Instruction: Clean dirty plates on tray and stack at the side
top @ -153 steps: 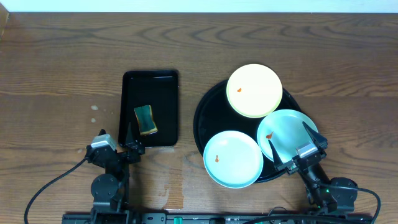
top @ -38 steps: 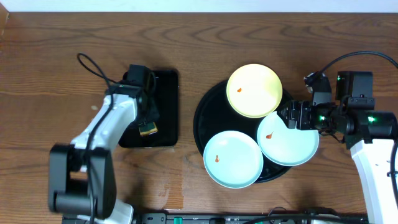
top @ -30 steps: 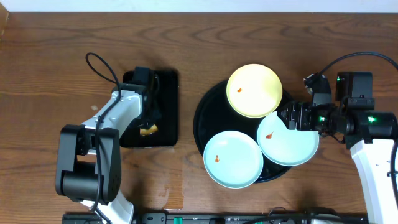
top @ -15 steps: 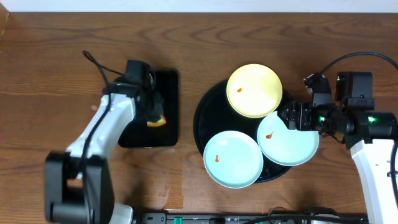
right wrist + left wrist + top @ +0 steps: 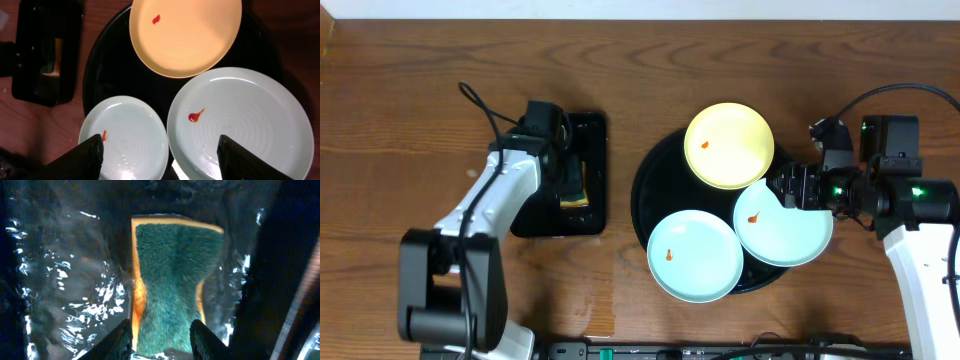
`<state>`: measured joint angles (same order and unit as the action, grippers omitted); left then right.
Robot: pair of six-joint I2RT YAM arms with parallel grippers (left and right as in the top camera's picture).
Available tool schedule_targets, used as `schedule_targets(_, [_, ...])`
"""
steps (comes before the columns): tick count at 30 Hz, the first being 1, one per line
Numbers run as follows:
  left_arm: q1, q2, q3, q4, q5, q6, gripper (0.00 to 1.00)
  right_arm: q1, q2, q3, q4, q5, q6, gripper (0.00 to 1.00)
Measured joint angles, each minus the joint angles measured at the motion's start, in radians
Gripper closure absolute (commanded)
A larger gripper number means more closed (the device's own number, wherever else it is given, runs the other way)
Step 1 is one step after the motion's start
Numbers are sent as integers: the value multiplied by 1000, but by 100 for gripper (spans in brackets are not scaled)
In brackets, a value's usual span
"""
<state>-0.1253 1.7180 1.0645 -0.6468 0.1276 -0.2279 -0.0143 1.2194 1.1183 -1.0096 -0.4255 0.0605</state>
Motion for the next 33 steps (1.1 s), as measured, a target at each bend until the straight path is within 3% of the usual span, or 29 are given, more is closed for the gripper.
schedule_targets(4, [-2, 45, 0, 7, 1, 0, 60, 0, 0, 0, 0, 0, 0, 30])
schedule_targets(5, [-4, 55, 0, 11, 1, 1, 65, 0, 0, 0, 0, 0, 0, 30])
schedule_targets(7, [-10, 75, 0, 23, 0, 3, 92, 0, 0, 0, 0, 0, 1, 30])
schedule_targets(15, [-18, 88, 11, -14, 4, 24, 93, 0, 0, 0, 0, 0, 8, 30])
schedule_targets(16, [-18, 85, 16, -34, 4, 24, 92, 0, 0, 0, 0, 0, 8, 30])
schedule_targets(19, [-18, 64, 21, -79, 3, 37, 66, 0, 0, 0, 0, 0, 8, 30])
schedule_targets(22, [-18, 15, 21, -106, 0, 42, 53, 0, 0, 0, 0, 0, 8, 30])
schedule_targets(26, [-18, -35, 29, -122, 0, 45, 49, 0, 0, 0, 0, 0, 8, 29])
schedule_targets(33, [-18, -25, 12, -43, 0, 45, 52, 0, 0, 0, 1, 0, 9, 28])
